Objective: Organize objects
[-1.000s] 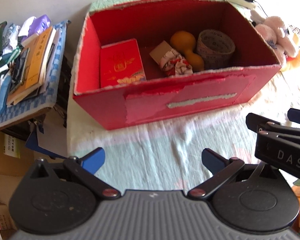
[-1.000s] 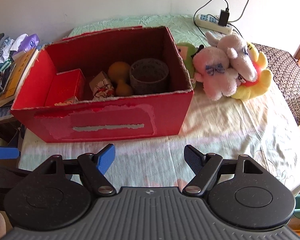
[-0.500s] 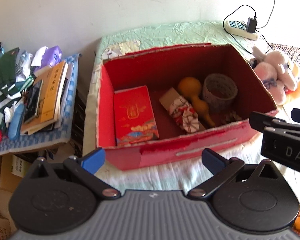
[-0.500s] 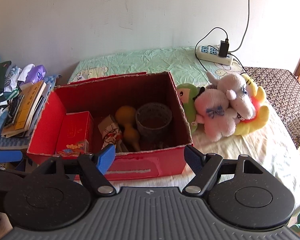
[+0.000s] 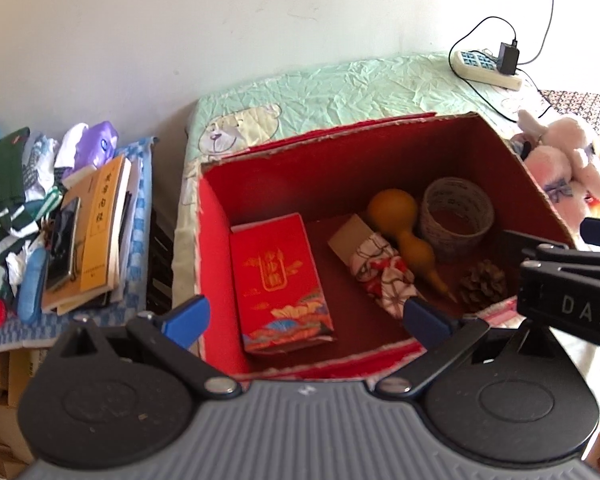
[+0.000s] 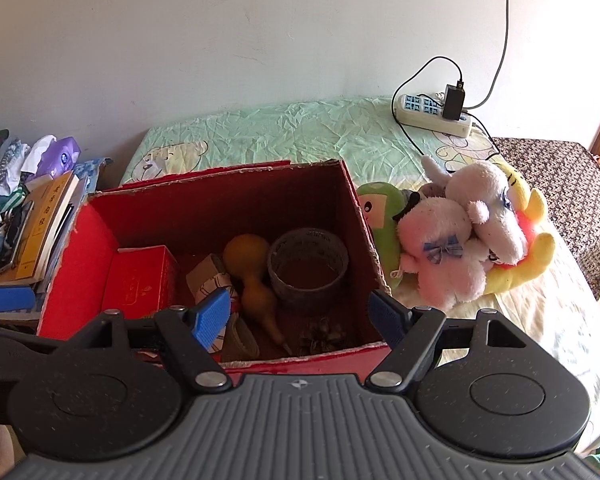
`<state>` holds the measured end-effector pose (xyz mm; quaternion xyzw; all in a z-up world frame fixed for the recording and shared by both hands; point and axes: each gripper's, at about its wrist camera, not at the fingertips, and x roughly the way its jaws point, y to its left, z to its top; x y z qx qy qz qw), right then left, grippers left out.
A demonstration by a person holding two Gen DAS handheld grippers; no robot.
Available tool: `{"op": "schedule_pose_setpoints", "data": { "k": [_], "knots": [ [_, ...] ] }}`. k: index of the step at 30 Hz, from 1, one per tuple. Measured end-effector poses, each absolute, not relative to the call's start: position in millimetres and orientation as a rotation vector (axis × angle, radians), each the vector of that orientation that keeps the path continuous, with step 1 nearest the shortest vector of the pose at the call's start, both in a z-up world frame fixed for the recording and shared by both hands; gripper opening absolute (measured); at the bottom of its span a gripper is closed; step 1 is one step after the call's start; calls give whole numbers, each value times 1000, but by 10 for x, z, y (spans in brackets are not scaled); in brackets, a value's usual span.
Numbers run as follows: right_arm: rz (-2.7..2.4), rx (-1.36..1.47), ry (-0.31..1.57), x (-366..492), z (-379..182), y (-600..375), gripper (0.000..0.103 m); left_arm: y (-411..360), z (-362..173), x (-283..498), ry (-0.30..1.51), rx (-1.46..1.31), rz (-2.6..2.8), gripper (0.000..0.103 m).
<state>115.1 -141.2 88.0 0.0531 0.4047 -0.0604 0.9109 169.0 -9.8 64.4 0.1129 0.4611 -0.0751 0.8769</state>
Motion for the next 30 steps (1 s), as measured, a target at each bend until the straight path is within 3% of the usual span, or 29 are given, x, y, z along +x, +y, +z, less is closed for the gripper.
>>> {"op": "schedule_pose_setpoints", "data": {
  "k": [30],
  "knots": [
    [-135, 123, 887, 1509, 642, -1416, 78, -141, 306, 2022, 977, 310, -241, 103]
  ]
}}
